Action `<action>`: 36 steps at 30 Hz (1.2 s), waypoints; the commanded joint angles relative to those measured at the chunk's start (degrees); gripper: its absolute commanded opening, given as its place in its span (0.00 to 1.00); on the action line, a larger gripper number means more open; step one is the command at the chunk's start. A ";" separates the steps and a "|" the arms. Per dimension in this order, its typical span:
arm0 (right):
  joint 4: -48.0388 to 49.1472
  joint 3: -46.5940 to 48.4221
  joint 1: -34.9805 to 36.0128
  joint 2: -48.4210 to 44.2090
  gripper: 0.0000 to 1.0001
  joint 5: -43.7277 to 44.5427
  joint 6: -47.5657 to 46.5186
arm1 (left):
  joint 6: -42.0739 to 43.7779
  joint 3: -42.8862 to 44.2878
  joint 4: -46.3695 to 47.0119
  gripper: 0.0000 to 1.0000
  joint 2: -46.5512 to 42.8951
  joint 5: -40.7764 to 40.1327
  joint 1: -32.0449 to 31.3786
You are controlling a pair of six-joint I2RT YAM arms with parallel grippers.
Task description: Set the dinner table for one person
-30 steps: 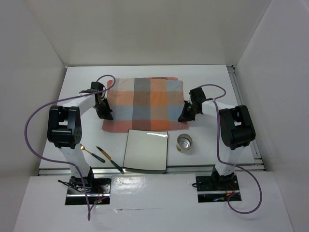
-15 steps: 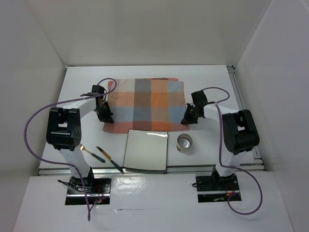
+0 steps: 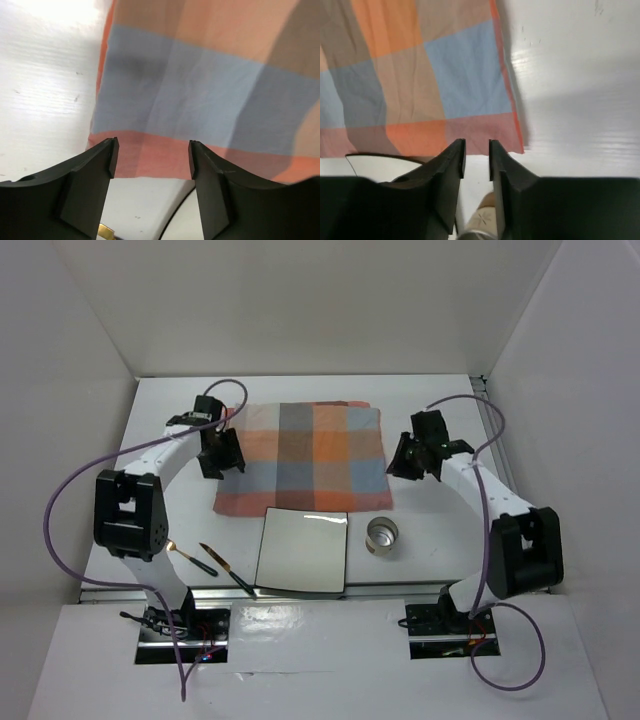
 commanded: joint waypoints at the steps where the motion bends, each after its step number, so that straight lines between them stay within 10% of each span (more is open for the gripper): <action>1: -6.32 3.58 0.34 -6.25 0.40 4.26 -1.47 | 1.69 5.69 -3.74 0.77 -5.81 -3.21 0.22; 3: -10.08 3.58 0.34 -8.62 0.65 4.88 -1.48 | 1.69 7.19 -4.28 0.79 -6.87 -3.83 0.22; 7: -15.38 -1.25 0.34 -17.06 0.78 2.44 -0.16 | 2.22 11.14 -6.30 0.79 -8.99 -5.24 0.22; 20: -18.64 -14.08 1.92 -24.54 0.82 -5.31 12.40 | 2.75 14.49 -6.91 0.77 -11.54 -2.95 0.22; 36: -13.36 -21.03 2.45 -22.96 0.32 -5.31 13.73 | 2.75 13.44 -6.30 0.72 -10.92 -1.38 0.22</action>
